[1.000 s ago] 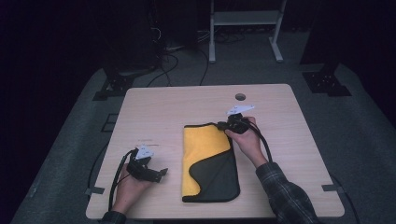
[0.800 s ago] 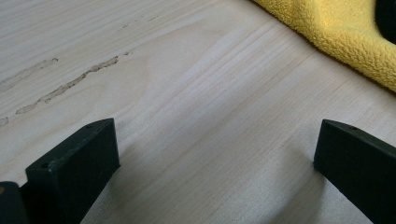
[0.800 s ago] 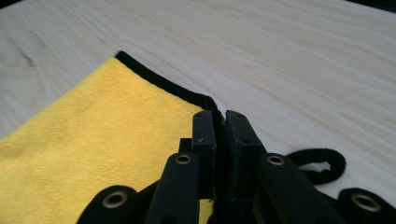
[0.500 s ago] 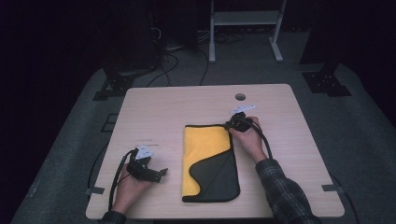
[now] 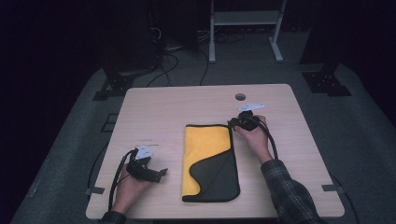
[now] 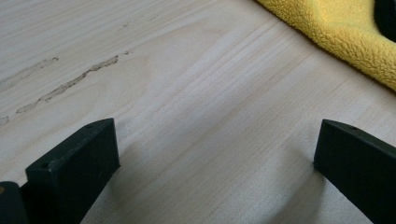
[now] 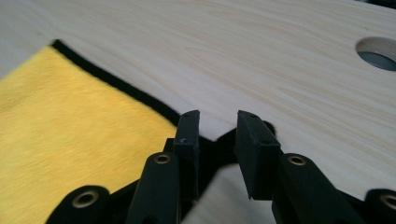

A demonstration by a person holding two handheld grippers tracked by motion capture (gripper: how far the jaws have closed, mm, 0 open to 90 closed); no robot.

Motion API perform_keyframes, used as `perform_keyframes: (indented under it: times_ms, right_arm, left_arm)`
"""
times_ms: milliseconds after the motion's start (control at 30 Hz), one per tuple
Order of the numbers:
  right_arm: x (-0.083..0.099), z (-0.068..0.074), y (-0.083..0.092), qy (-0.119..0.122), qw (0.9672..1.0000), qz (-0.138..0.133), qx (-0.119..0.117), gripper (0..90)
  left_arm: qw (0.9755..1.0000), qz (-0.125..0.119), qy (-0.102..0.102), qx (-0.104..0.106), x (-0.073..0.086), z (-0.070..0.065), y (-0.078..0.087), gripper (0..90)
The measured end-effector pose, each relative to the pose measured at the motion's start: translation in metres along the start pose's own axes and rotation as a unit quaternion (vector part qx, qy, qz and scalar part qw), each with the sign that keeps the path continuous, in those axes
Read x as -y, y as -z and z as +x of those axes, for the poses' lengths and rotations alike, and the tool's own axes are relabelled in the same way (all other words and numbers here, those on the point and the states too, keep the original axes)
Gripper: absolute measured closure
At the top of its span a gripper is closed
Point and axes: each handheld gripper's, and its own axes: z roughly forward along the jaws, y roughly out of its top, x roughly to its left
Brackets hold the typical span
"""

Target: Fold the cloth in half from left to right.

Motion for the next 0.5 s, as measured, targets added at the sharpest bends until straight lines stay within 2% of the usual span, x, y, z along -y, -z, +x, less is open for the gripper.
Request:
perform_keyframes:
  times_ms: [133,400,500]
  right_arm:
    - [0.002,0.011,0.013,0.002,0.9995,-0.014,-0.028,68.7]
    - [0.007,0.041,0.031,0.037,0.9970,-0.021,-0.065,67.7]
    - [0.010,0.051,0.036,0.041,0.9953,-0.023,-0.085,67.0]
  left_arm:
    - [1.0000,0.001,0.000,0.000,0.000,0.000,0.000,0.0]
    - [1.0000,0.002,-0.001,0.001,0.000,0.000,0.000,0.0]
    - [1.0000,0.002,-0.001,0.001,0.000,0.000,0.000,0.0]
